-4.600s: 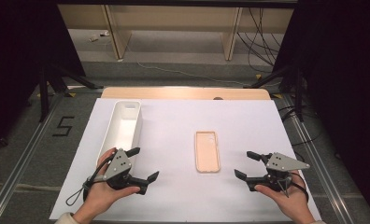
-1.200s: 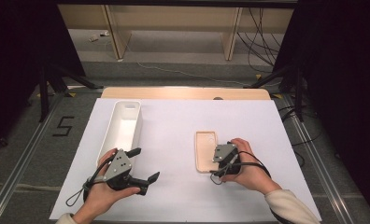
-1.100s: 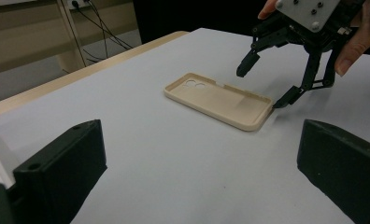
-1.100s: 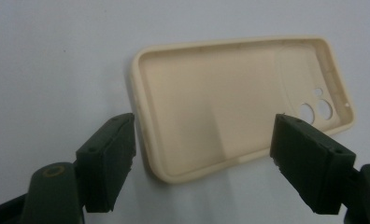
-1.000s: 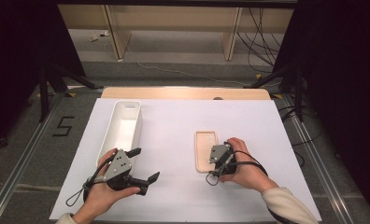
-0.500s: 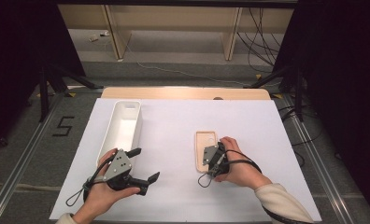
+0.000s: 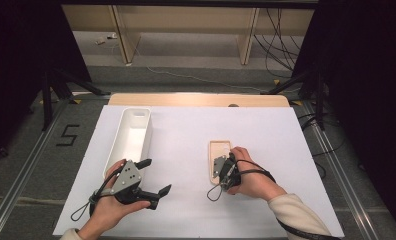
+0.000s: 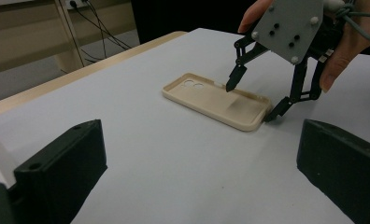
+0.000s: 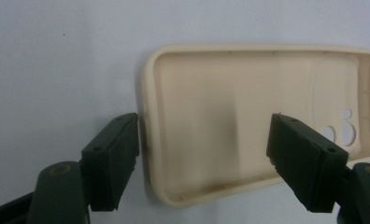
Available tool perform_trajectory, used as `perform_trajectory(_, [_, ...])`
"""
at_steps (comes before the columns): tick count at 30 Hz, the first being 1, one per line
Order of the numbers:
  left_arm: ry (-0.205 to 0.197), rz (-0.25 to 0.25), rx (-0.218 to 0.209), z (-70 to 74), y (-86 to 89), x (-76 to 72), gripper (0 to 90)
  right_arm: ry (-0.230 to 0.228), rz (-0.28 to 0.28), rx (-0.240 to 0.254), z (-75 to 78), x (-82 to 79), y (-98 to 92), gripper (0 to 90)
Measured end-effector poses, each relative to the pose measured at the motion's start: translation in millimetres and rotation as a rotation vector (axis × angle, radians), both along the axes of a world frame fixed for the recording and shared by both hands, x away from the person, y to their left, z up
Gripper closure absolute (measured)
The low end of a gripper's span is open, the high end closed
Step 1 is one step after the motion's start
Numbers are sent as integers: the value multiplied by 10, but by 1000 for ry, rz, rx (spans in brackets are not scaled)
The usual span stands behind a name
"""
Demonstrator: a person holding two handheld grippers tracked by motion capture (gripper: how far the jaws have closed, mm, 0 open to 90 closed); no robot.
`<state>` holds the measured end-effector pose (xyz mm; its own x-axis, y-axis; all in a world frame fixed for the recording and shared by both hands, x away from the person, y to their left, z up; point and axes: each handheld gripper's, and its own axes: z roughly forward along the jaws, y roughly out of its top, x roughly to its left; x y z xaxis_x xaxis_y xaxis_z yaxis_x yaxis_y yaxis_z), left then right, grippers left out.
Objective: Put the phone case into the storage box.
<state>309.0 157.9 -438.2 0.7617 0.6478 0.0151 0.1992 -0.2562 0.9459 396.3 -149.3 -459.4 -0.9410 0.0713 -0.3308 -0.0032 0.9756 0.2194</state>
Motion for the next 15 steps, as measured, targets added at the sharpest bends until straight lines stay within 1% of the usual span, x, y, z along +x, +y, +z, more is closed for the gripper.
perform_trajectory(6, [1,0,-1,0,-3,-3,12,20,11,-42,10,17,58,290])
perform_trajectory(7, [1,0,-1,0,-2,-2,12,18,21,-52,11,20,70,295])
perform_trajectory(15, [1,0,-2,1,-1,-3,13,37,24,-88,17,41,120,300])
